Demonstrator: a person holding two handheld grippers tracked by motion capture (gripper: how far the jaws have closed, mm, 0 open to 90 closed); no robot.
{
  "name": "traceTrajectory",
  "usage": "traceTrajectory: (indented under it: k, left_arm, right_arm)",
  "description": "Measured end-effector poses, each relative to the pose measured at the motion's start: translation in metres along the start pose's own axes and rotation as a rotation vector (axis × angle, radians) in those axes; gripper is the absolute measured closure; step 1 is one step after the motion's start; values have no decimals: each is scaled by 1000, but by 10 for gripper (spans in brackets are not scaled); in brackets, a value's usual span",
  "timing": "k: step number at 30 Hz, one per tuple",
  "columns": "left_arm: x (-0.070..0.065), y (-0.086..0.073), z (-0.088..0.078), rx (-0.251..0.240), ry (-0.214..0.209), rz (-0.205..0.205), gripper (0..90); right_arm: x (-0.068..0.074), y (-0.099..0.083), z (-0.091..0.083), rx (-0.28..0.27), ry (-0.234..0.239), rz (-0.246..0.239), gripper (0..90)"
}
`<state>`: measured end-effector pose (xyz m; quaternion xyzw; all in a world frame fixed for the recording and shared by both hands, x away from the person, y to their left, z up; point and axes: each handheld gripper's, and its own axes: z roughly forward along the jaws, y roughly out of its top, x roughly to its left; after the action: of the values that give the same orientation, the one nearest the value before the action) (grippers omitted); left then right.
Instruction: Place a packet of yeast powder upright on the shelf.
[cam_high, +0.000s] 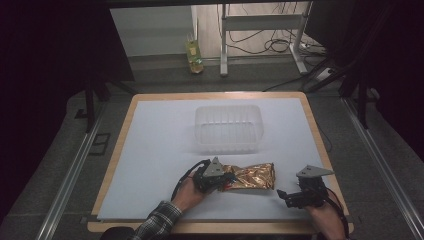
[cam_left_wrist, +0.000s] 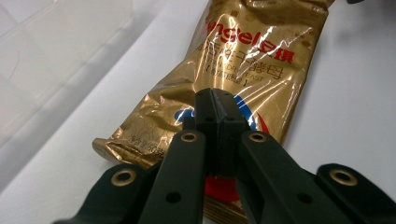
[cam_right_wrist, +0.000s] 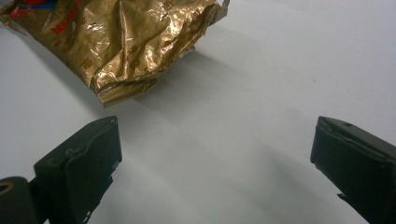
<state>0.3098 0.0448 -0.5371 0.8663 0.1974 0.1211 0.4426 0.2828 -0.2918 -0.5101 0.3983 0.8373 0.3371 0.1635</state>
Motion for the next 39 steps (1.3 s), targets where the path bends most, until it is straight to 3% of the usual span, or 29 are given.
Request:
traceTrajectory:
  k: [14,23,31,39]
  left_arm:
    - [3,-7,-7,9,-15,-83,898]
    - [1,-9,-8,9,-4,-87,898]
    - [1,-11,-8,6,0,-87,898]
    - [3,-11,-9,9,-11,-98,898]
  right_arm:
    - [9,7,4,2,119,17,21]
    - [14,16,14,-3,214,22,21]
    - [18,27,28,23,281,74,22]
    - [18,42,40,41,318,106,28]
